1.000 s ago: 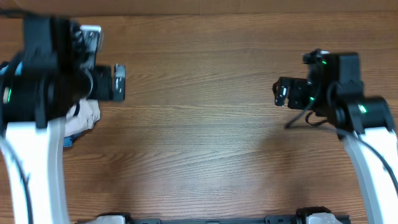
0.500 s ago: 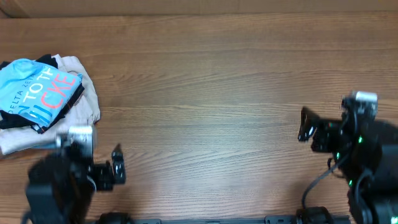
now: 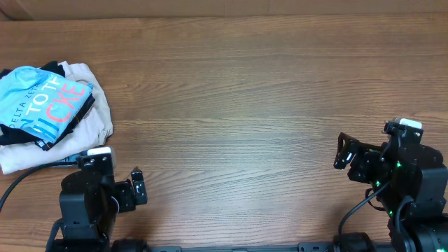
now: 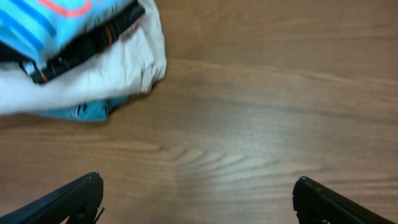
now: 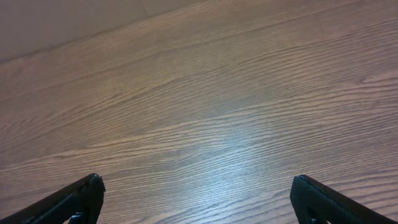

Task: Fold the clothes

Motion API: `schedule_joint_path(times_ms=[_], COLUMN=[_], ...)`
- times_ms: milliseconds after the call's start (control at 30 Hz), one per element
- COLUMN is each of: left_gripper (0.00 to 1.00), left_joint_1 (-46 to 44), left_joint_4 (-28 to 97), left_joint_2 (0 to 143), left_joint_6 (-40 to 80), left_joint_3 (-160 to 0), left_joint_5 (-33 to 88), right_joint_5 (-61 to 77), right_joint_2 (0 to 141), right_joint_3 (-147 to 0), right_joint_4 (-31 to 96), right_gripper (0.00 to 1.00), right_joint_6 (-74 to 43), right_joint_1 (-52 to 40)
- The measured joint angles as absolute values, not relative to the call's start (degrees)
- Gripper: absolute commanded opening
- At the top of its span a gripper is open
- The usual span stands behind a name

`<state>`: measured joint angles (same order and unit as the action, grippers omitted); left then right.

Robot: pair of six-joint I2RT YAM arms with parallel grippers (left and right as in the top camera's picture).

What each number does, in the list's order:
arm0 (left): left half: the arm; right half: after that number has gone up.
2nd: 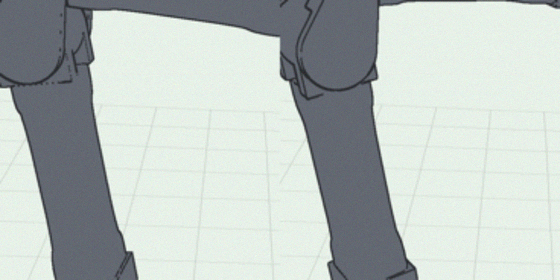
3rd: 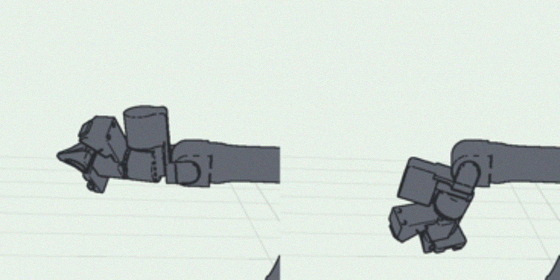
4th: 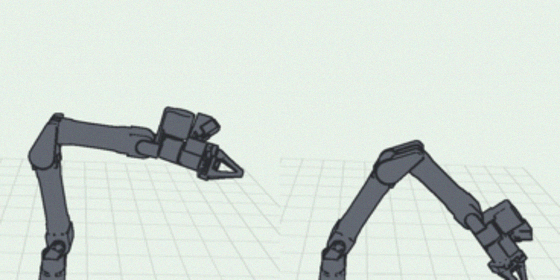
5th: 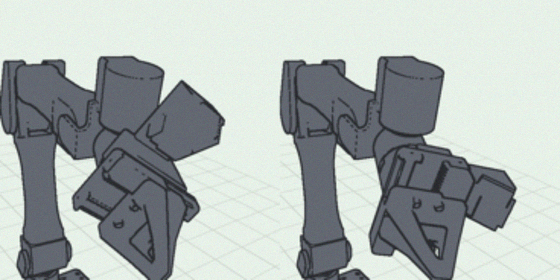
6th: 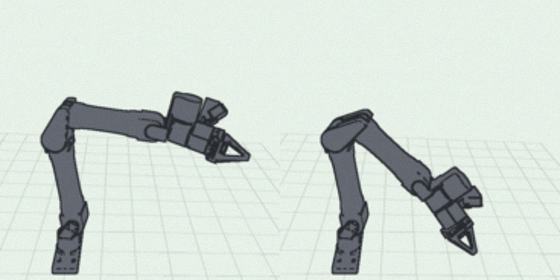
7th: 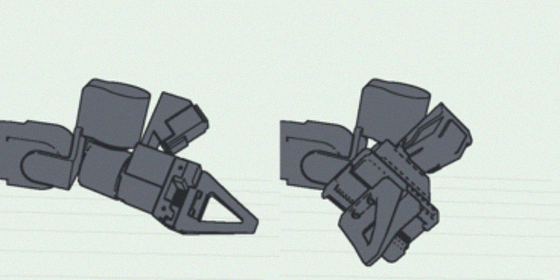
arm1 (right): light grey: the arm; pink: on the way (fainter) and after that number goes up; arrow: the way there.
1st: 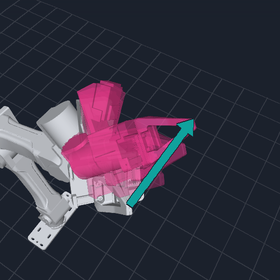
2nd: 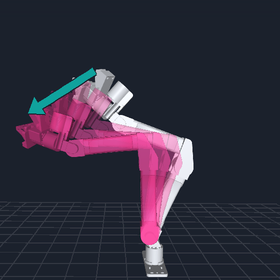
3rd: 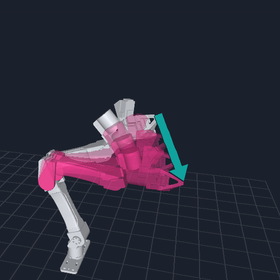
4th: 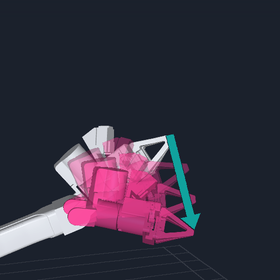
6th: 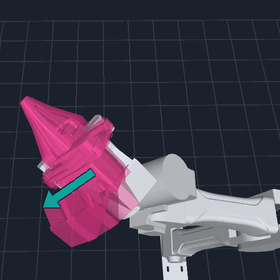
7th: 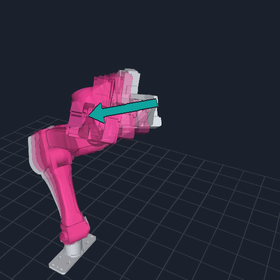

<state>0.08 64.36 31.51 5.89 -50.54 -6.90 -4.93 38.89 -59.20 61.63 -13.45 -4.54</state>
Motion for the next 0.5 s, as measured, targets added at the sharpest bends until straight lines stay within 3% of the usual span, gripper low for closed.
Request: schedule_joint_path(times_ms=[500], left_gripper=[1.0], left_joint_1=[0.08], left_joint_4=[66.04], left_joint_2=[31.57], left_joint_6=[5.91], left_joint_3=[-50.52], left_joint_5=[-6.96], right_joint_5=[-4.91], right_joint_2=[38.74], right_joint_3=[-59.02], right_joint_4=[61.63], right_gripper=[1.0], right_joint_6=[-13.52], right_joint_1=[-4.54])
